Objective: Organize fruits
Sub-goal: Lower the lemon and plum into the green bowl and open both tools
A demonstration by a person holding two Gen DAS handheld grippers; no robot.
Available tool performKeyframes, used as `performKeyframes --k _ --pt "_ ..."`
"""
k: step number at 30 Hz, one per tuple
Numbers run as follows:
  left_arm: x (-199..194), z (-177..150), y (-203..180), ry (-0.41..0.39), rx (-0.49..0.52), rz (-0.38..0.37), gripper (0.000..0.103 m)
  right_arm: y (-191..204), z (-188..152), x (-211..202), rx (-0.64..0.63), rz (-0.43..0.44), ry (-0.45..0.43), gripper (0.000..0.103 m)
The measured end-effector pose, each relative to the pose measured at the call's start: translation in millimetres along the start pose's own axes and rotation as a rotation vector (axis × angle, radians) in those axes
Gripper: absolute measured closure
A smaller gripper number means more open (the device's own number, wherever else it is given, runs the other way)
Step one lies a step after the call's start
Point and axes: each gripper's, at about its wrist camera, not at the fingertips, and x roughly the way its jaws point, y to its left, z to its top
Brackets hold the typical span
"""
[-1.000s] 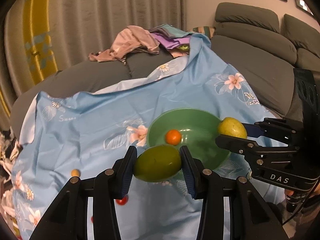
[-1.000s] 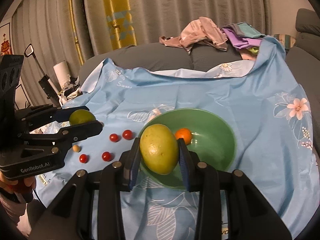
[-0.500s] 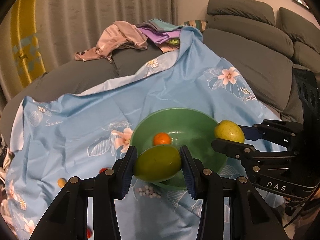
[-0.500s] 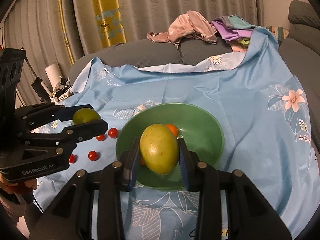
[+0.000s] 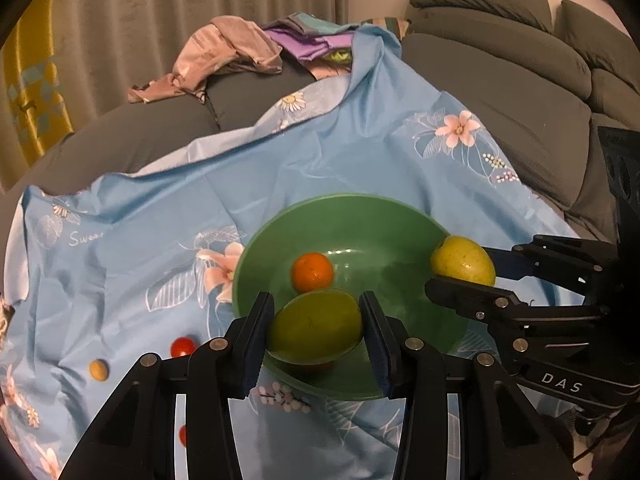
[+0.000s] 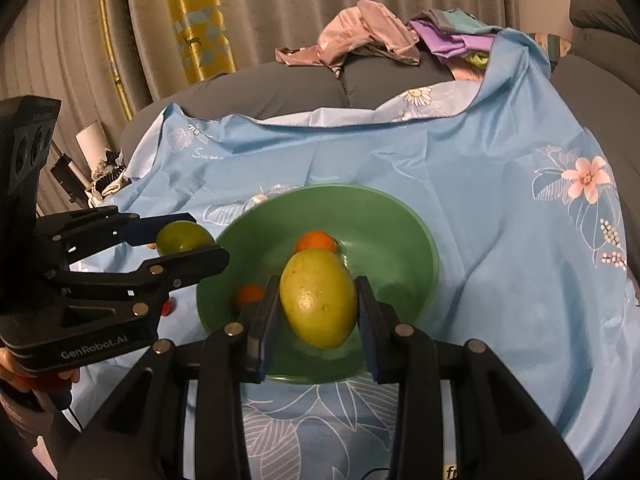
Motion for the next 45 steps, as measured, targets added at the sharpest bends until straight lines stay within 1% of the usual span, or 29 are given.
performKeyframes --k 12,23,31,32,33,34,35,36,38,40,42,45 --pt "28.7 -2.9 -3.9 0.055 0.014 -0.005 0.059 -4.2 -5.0 19.0 -0.005 -0.022 0.045 0.067" --pt "44.2 -7.1 -4.0 0.094 0.021 0.0 0.059 -3.4 -7.4 28.7 -0.021 -0.036 0.074 0.067" --pt "47.0 -9.2 -3.0 0.112 0.009 0.004 0.059 -6.7 -7.4 31.0 0.01 -0.032 0.085 0.065" --pt "46.3 -8.8 -2.9 0.112 0.004 0.001 0.059 -6.7 -7.5 29.9 0.012 -0.032 0.083 0.063" --pt "45.3 -8.4 -2.9 0.11 -0.001 0.0 0.059 -6.6 -7.1 28.3 0.015 -0.032 0.082 0.059" --pt "43.9 -8.3 -1.9 0.106 -0.006 -0.001 0.055 -5.8 -7.4 27.3 0.015 -0.033 0.08 0.057" --pt "42.0 -8.1 -1.4 0.102 -0.012 -0.003 0.047 -5.4 -7.3 25.3 0.016 -0.034 0.075 0.054" --pt "38.3 -7.8 -0.1 0.096 -0.022 -0.003 0.043 -4.9 -7.2 22.7 0.018 -0.036 0.07 0.052" --pt "30.2 -8.5 2.3 0.08 -0.039 0.002 0.029 -4.7 -7.8 15.2 0.031 -0.032 0.058 0.05" --pt "17.1 -12.7 7.3 0.061 -0.053 0.009 0.025 -4.9 -9.8 6.3 0.042 -0.026 0.044 0.046" --pt "4.7 -19.7 13.3 0.057 -0.071 0.015 0.024 -3.3 -13.0 -3.3 0.047 -0.025 0.032 0.043" --pt "-17.5 -36.0 27.6 0.055 -0.114 0.046 0.024 -2.1 -16.8 -17.7 0.054 -0.024 0.016 0.043"
